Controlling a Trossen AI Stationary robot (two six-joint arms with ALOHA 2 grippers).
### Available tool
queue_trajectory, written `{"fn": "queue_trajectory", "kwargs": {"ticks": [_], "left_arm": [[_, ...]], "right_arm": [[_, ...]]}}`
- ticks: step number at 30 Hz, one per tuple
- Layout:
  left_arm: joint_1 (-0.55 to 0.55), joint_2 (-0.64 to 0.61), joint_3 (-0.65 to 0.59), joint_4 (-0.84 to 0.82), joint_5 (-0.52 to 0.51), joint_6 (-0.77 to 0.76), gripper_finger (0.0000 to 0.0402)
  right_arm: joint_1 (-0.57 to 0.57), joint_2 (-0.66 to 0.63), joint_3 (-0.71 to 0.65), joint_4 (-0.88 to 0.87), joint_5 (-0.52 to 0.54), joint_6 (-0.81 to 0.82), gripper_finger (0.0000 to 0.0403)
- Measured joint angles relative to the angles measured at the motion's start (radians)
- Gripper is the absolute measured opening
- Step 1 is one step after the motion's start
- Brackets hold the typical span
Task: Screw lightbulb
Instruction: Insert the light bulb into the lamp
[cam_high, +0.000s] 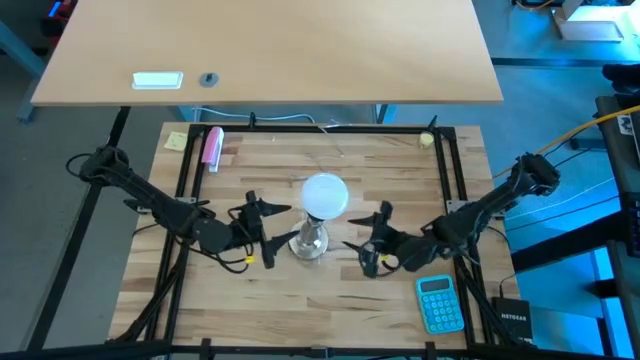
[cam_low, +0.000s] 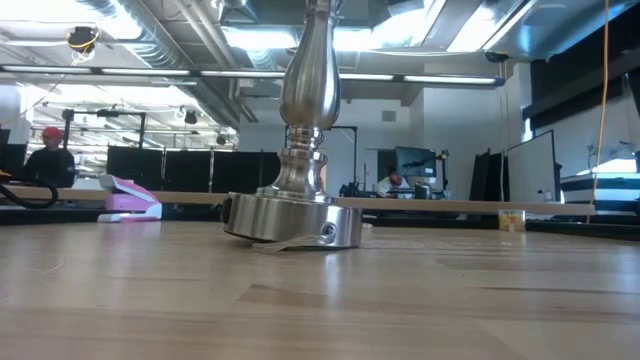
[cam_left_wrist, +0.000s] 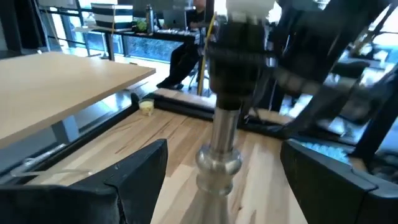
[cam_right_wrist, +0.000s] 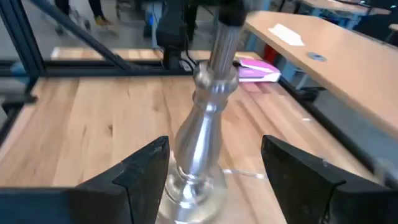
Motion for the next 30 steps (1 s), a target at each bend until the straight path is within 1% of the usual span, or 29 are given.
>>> {"fn": "queue_trajectory", "kwargs": {"ticks": [4, 6, 9, 11, 12, 13, 16, 18, 23, 27, 30], "left_arm": [[-0.004, -0.013, 0.000, 0.050, -0.009, 0.010, 0.0301], [-0.004, -0.014, 0.000, 0.075, -0.011, 0.029, 0.0301], [-0.002, -0.014, 0.001, 0.087, -0.012, 0.041, 0.0301], [-0.002, -0.014, 0.001, 0.082, -0.012, 0.042, 0.0301], [-0.002, -0.014, 0.001, 0.080, -0.012, 0.044, 0.0301], [-0.003, -0.014, 0.001, 0.078, -0.012, 0.045, 0.0301], [-0.004, -0.014, 0.001, 0.074, -0.012, 0.059, 0.0301], [-0.003, -0.014, 0.001, 0.075, -0.012, 0.080, 0.0301], [0.005, -0.014, 0.001, 0.076, -0.012, 0.122, 0.0301], [0.005, -0.014, 0.001, 0.076, -0.012, 0.126, 0.0301], [0.005, -0.014, 0.001, 0.076, -0.012, 0.130, 0.0301]], "right_arm": [[-0.057, 0.016, -0.172, 0.359, -0.128, -0.099, 0.0257], [-0.083, 0.031, -0.229, 0.491, -0.177, -0.142, 0.0257], [-0.132, 0.071, -0.261, 0.628, -0.253, -0.196, 0.0257], [-0.170, 0.103, -0.257, 0.702, -0.330, -0.219, 0.0257], [-0.187, 0.119, -0.249, 0.726, -0.359, -0.233, 0.0257], [-0.201, 0.133, -0.243, 0.739, -0.365, -0.238, 0.0257], [-0.237, 0.169, -0.244, 0.735, -0.325, -0.238, 0.0257], [-0.252, 0.189, -0.245, 0.743, -0.346, -0.237, 0.0257], [-0.264, 0.254, -0.245, 0.848, -0.423, -0.232, 0.0257], [-0.267, 0.315, -0.245, 0.937, -0.422, -0.237, 0.0257], [-0.286, 0.359, -0.221, 0.946, -0.420, -0.223, 0.0257]]}}
